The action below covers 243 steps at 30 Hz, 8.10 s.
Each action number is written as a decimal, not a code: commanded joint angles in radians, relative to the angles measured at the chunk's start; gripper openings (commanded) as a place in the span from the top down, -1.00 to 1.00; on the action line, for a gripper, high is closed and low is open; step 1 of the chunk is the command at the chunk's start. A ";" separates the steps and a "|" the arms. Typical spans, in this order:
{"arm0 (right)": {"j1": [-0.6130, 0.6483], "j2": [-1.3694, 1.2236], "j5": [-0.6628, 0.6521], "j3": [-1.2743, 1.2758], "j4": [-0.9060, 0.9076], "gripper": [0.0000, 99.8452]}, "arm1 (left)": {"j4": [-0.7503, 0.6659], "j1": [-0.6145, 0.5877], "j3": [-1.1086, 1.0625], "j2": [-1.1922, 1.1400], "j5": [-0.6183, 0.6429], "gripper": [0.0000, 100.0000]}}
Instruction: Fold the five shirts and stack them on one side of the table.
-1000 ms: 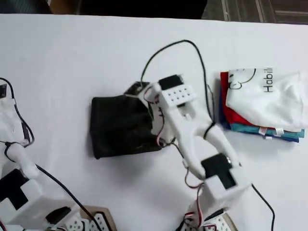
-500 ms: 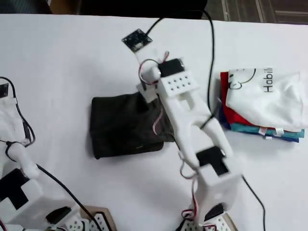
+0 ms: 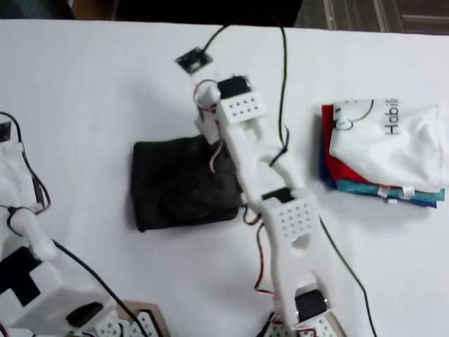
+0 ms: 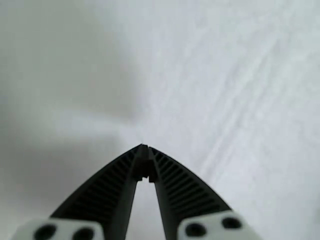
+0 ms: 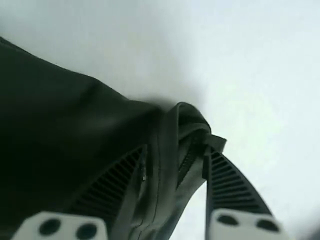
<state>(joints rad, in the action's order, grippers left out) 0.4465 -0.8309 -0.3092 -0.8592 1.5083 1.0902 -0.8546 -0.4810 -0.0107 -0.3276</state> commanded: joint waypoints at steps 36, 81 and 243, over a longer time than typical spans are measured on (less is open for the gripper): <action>-0.153 0.036 -0.002 -0.129 0.202 0.80 | -0.011 0.006 0.010 0.055 0.064 0.95; -0.088 0.858 -0.078 1.559 -0.503 0.96 | 0.385 0.555 0.926 -0.758 0.313 0.95; -0.081 1.122 -0.064 1.643 -0.572 0.95 | -0.008 0.764 0.519 -0.328 0.112 0.95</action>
<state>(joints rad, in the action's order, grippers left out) 0.3805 0.2585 -0.3659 0.8546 0.9406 1.0564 -0.0721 -0.0069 -0.4419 -0.2232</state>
